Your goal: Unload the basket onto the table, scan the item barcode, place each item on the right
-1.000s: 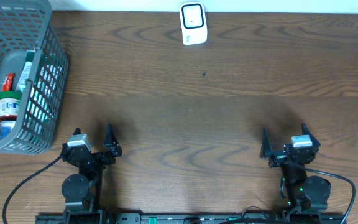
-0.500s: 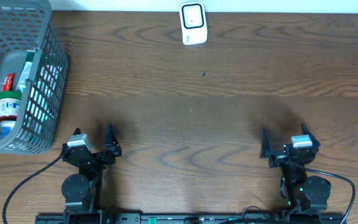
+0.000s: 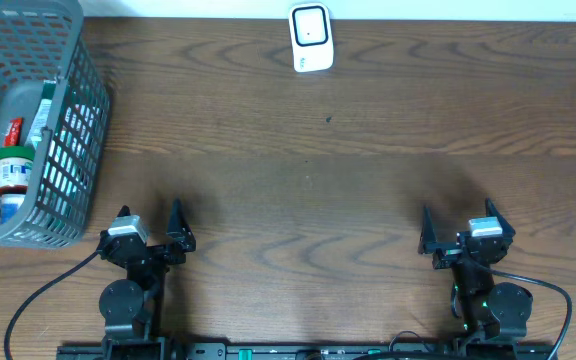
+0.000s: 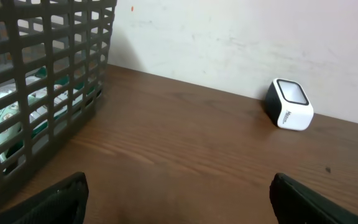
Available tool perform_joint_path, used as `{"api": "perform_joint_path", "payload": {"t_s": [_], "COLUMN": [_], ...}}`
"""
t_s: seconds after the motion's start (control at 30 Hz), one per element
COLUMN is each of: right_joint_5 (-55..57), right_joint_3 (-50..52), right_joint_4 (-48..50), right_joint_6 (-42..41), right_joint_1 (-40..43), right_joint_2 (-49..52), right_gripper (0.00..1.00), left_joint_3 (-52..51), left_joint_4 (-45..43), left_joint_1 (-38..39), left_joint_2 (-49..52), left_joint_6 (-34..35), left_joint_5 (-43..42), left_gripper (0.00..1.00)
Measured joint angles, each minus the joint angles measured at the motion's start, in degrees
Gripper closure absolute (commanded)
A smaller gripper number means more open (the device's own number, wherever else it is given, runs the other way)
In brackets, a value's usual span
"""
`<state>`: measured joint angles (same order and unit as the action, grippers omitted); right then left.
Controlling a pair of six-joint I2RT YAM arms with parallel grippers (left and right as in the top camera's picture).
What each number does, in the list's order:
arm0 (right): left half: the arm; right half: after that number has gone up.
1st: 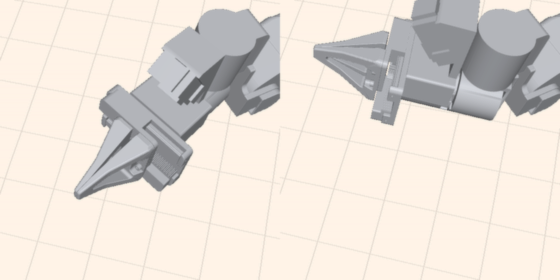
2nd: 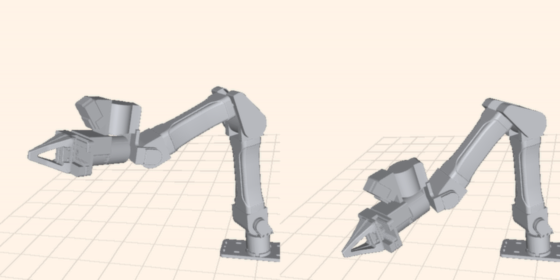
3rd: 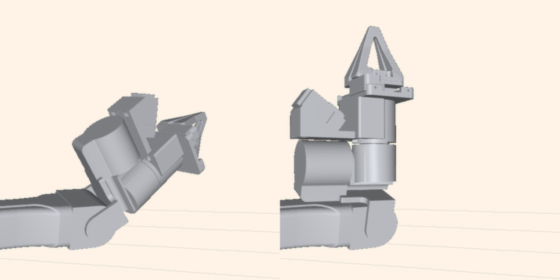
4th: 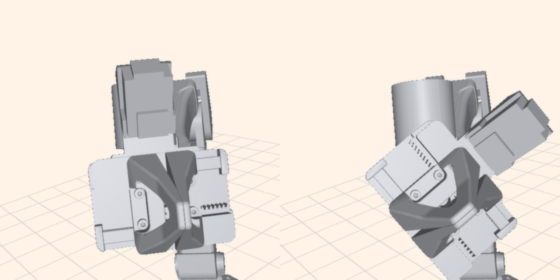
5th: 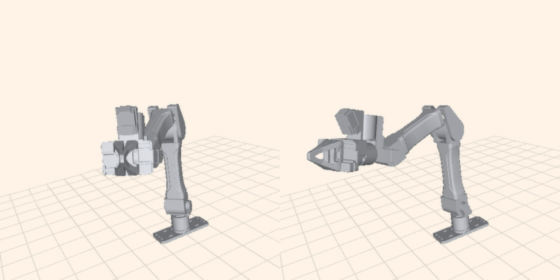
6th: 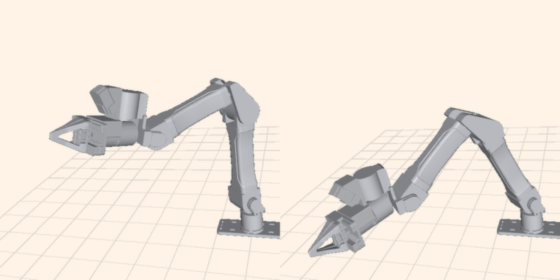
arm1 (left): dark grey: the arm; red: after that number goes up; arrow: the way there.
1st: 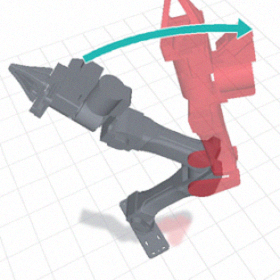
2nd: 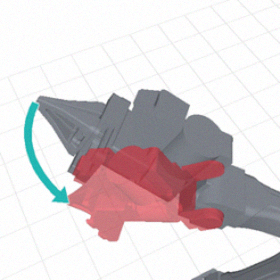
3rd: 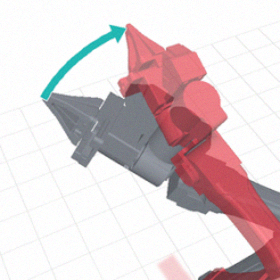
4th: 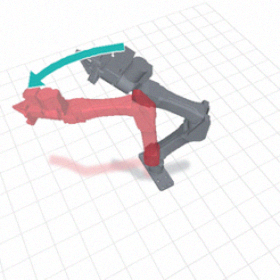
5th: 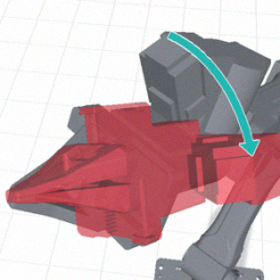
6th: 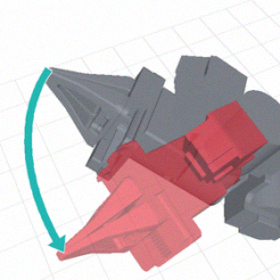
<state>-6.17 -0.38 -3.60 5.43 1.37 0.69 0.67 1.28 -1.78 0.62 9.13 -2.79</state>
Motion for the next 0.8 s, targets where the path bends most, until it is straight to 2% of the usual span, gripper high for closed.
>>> {"api": "perform_joint_path", "payload": {"t_s": [0.8], "right_joint_5": [0.0], "right_joint_3": [0.0], "right_joint_4": [0.0], "right_joint_6": [0.0], "right_joint_1": [0.0], "right_joint_2": [0.0], "right_gripper": [0.01], "left_joint_3": [0.0], "left_joint_4": [0.0], "left_joint_1": [0.0], "left_joint_2": [0.0], "left_joint_6": [0.0], "left_joint_5": [0.0], "left_gripper": [0.09]}}
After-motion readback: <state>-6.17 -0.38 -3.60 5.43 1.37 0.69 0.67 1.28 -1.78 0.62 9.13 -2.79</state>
